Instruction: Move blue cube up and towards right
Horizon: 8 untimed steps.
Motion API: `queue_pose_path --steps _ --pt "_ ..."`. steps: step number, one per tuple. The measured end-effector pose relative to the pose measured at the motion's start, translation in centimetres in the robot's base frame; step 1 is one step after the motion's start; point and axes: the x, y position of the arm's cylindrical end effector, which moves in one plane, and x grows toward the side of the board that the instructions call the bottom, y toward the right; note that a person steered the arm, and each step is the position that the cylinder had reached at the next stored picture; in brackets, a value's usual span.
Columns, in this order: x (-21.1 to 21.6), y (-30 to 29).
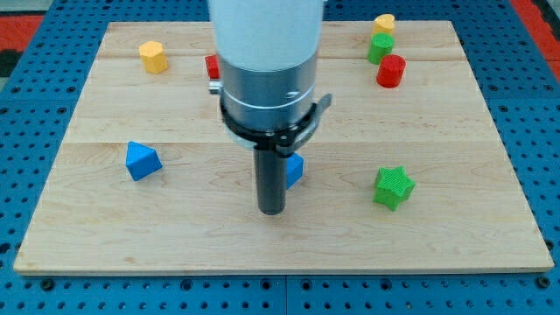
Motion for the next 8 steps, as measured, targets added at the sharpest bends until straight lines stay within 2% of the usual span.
queue_pose_path --steps 2,4,6,8 --pt "-3.3 0.0" --pt "-4.6 0.6" --pt "-4.9 4.5" --pt "-8.3 4.4"
